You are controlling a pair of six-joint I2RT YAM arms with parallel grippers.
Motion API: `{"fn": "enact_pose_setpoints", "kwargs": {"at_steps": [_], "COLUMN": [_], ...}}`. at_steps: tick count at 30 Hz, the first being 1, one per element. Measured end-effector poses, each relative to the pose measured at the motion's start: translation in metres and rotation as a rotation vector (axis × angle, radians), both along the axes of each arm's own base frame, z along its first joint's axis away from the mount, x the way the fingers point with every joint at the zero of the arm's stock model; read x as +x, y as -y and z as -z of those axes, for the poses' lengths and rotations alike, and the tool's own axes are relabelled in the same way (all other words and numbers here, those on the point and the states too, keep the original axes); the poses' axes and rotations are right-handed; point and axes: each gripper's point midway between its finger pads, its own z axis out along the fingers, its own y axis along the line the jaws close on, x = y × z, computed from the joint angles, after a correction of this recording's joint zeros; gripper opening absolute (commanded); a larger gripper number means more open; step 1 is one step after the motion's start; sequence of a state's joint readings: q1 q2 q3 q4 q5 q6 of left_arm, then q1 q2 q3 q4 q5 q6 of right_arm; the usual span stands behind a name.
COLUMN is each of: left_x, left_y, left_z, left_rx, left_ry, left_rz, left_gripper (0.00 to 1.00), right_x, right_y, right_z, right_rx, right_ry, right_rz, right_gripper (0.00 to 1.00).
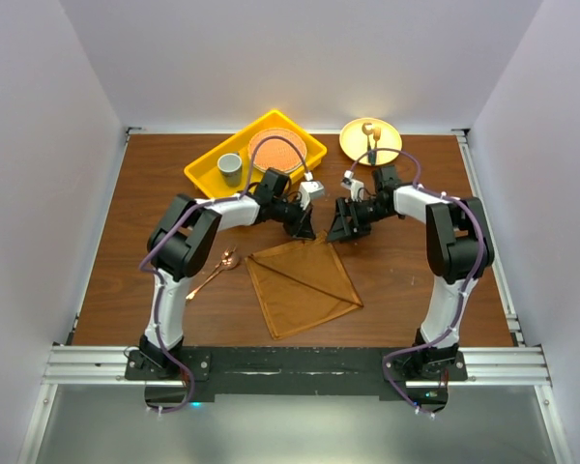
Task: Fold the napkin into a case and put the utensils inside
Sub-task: Pick up the upper triangle-folded napkin from the center of the board.
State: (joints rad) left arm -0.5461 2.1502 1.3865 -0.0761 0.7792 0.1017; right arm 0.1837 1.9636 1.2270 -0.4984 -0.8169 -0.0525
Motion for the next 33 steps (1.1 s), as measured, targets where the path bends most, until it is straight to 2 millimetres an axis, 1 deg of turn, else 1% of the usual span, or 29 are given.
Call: {"fn": "enact_pose_setpoints", "kwargs": {"at_steps": [3, 8, 12, 13, 16, 18, 20, 24, 28, 30, 32, 33], "left_x": [-0.001, 0.002, 0.004, 0.004, 0.005, 0.004, 0.004, 0.001, -0.002, -0.004, -0.003, -0.003], "left_y": [0.000, 0.002, 0.005, 0.006, 0.007, 0.008, 0.008, 0.007, 0.004, 0.001, -0.003, -0.005], "left_z": [-0.004, -0.011, -0.019, -0.020, -0.024, -0.027, -0.028, -0.029, -0.025, -0.022, -0.018, -0.016], "left_rx": [-0.007, -0.026, -0.049, -0.054, -0.068, -0.074, -0.079, -0.082, -0.064, -0.054, -0.038, -0.030], "left_ry": [0.016, 0.048, 0.077, 0.083, 0.097, 0.099, 0.105, 0.114, 0.101, 0.094, 0.087, 0.087], "left_rz": [0.007, 0.021, 0.035, 0.038, 0.048, 0.053, 0.060, 0.069, 0.076, 0.073, 0.064, 0.060], "left_gripper": [0.00, 0.00, 0.00, 0.00, 0.00, 0.00, 0.00, 0.00, 0.00, 0.00, 0.14, 0.18], "right_x": [0.001, 0.003, 0.007, 0.008, 0.009, 0.010, 0.010, 0.010, 0.011, 0.010, 0.011, 0.011], "right_y": [-0.009, -0.015, -0.019, -0.019, -0.021, -0.022, -0.024, -0.028, -0.029, -0.030, -0.030, -0.030], "right_z": [0.000, -0.001, 0.000, 0.001, 0.004, 0.005, 0.005, 0.005, 0.004, 0.004, 0.004, 0.004], "right_rx": [0.033, 0.056, 0.069, 0.073, 0.083, 0.090, 0.098, 0.119, 0.127, 0.125, 0.120, 0.119], "right_ry": [0.014, 0.027, 0.036, 0.039, 0.040, 0.042, 0.043, 0.037, 0.032, 0.032, 0.032, 0.033], "right_rz": [-0.029, -0.061, -0.080, -0.084, -0.096, -0.104, -0.113, -0.128, -0.132, -0.134, -0.136, -0.137], "right_gripper": [0.79, 0.79, 0.73, 0.69, 0.63, 0.63, 0.66, 0.66, 0.67, 0.66, 0.63, 0.62]}}
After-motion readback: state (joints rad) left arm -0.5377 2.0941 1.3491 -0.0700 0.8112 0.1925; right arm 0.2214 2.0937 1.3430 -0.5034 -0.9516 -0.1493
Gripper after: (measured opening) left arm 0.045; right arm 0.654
